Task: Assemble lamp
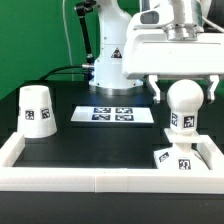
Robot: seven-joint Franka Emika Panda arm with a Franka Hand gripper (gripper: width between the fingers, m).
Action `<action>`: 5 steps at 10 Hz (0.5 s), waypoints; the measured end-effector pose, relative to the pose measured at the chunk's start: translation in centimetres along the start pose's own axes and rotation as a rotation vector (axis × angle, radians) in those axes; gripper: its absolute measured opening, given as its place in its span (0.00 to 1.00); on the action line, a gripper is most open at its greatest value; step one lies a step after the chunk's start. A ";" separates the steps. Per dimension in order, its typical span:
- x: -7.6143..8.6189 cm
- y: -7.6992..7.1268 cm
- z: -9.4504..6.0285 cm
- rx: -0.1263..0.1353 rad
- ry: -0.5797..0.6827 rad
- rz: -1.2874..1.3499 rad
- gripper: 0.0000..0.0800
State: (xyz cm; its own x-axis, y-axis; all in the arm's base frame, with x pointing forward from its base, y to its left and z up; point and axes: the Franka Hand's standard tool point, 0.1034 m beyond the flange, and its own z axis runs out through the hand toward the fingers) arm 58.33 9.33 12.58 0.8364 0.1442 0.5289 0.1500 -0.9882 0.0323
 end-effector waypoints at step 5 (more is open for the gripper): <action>0.5 -0.1 -0.6 0.005 0.001 0.001 0.87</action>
Offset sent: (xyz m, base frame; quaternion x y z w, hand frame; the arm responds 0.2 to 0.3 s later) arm -0.0031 0.0011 0.0025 -0.0030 -0.0035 0.0005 1.0000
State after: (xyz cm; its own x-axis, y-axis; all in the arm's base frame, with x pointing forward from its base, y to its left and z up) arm 58.43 9.48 13.32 0.8360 0.1435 0.5296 0.1520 -0.9880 0.0279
